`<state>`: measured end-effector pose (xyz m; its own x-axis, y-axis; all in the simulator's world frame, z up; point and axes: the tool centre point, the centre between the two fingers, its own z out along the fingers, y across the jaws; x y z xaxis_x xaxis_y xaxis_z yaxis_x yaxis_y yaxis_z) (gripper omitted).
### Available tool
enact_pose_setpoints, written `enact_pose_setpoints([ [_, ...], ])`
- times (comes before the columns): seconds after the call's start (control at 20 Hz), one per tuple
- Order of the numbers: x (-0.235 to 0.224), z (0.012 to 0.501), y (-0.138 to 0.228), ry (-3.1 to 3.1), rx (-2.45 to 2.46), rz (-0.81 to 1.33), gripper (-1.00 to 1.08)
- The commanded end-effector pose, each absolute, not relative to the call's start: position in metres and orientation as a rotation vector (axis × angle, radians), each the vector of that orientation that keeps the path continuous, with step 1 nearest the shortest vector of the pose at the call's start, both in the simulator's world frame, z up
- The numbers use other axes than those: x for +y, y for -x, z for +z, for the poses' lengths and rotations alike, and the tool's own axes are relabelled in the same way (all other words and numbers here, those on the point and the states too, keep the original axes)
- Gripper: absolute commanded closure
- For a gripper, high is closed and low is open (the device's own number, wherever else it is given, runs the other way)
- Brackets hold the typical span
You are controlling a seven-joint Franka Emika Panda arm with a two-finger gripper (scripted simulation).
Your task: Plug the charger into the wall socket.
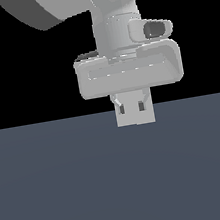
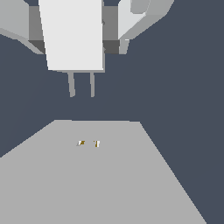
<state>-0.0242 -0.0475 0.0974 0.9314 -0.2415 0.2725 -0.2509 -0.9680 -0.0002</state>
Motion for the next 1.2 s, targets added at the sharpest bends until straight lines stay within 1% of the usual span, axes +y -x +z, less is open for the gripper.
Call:
enact_pose_setpoints([
  [0.0,-0.046,0.099,0.022,-3.049,-0.406,0.423,1.08],
  [0.6,-0.046,0.100,0.018,-3.048,-0.412,0.421,1.08],
  [1.15,-0.055,0.100,-0.016,-3.049,-0.412,0.421,1.08],
])
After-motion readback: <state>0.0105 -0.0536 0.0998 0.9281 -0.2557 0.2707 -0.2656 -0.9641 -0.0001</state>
